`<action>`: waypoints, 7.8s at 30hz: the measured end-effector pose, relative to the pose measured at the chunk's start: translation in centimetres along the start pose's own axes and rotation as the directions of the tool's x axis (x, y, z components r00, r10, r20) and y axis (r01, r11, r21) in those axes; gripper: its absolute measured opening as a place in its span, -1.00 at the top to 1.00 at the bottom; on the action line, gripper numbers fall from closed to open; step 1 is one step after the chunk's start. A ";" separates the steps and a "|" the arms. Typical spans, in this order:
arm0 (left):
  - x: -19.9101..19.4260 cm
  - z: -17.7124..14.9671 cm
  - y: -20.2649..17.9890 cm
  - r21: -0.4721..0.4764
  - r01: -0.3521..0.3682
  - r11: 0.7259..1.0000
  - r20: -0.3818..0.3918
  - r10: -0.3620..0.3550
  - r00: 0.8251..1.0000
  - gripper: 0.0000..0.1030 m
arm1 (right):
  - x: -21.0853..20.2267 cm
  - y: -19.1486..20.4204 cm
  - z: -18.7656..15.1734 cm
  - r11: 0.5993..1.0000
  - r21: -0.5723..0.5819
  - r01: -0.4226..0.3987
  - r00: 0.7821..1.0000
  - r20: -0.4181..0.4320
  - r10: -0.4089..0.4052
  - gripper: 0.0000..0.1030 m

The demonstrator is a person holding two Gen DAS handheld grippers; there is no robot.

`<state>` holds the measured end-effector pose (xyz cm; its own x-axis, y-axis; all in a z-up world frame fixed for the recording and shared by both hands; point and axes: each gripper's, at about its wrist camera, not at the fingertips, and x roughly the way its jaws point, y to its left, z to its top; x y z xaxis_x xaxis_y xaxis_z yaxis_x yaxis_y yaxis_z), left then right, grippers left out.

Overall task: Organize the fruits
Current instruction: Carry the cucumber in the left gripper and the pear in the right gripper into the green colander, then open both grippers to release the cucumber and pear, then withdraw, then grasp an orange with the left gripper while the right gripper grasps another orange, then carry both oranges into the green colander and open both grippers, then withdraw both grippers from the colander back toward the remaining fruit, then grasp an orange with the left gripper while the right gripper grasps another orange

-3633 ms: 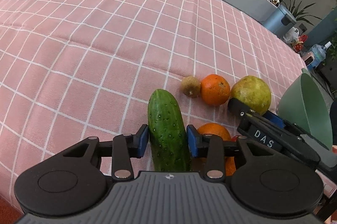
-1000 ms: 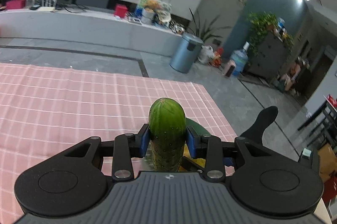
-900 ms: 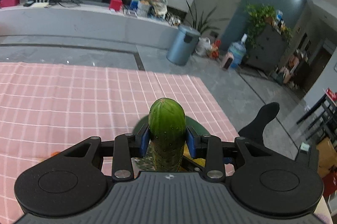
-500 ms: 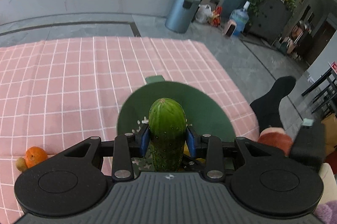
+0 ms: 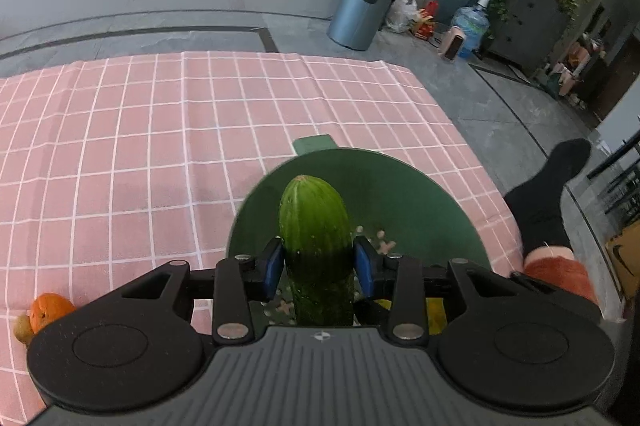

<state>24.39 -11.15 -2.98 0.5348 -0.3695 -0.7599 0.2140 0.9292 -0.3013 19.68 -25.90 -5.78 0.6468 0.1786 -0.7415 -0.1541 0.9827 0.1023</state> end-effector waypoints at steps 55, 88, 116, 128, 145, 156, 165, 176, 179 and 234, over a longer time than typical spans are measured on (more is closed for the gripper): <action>-10.3 -13.4 7.8 0.051 -0.171 0.984 0.007 0.171 0.985 -0.11 | -2.5 10.4 -5.9 0.987 -0.008 -0.158 0.986 -0.052 0.158 -0.13; -8.1 -12.9 7.7 -0.016 -0.239 0.971 -0.056 0.238 0.970 0.11 | 2.2 11.4 -4.6 0.983 0.011 -0.182 0.968 -0.173 0.181 0.21; -11.8 -6.2 1.5 0.131 -0.082 0.988 0.041 0.077 0.996 0.13 | -7.4 5.1 -0.1 0.980 -0.144 -0.137 0.990 -0.055 0.130 0.22; -5.5 -1.4 -3.6 0.305 0.049 0.951 -0.047 -0.037 0.998 0.13 | -4.3 0.4 3.0 0.949 -0.294 -0.113 0.990 -0.118 0.081 0.22; 3.1 1.0 -6.2 0.441 -0.005 0.898 -0.122 0.065 0.990 0.13 | 3.7 -1.5 4.3 0.884 -0.453 -0.118 0.980 -0.197 0.030 0.22; 3.6 1.4 -6.0 0.425 0.015 0.905 -0.135 0.048 0.990 0.13 | 4.8 -1.4 4.4 0.862 -0.492 -0.120 0.975 -0.223 0.009 0.22; 2.9 1.5 -5.6 0.382 0.023 0.924 -0.127 0.028 0.991 -0.01 | 3.9 0.1 3.9 0.840 -0.534 -0.094 0.977 -0.212 -0.025 0.19; -0.7 0.9 -5.7 0.389 0.020 0.921 -0.115 0.027 0.993 -0.09 | 0.8 1.0 4.0 0.847 -0.528 -0.060 0.977 -0.204 -0.058 0.04; -1.9 0.5 -5.6 0.391 0.017 0.920 -0.111 0.028 0.993 -0.09 | -0.3 1.5 4.0 0.849 -0.526 -0.056 0.979 -0.197 -0.057 0.02; -8.1 -11.3 13.0 -0.067 -0.128 0.989 -0.017 0.127 0.992 -0.10 | 1.6 13.9 -4.7 0.955 -0.171 -0.243 0.968 -0.111 0.227 0.17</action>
<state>13.67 3.92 -7.24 0.5436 -0.2484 -0.8018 0.0883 0.9668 -0.2396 15.05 -12.22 -8.62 0.5079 0.3905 -0.7678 -0.4320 0.8866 0.1651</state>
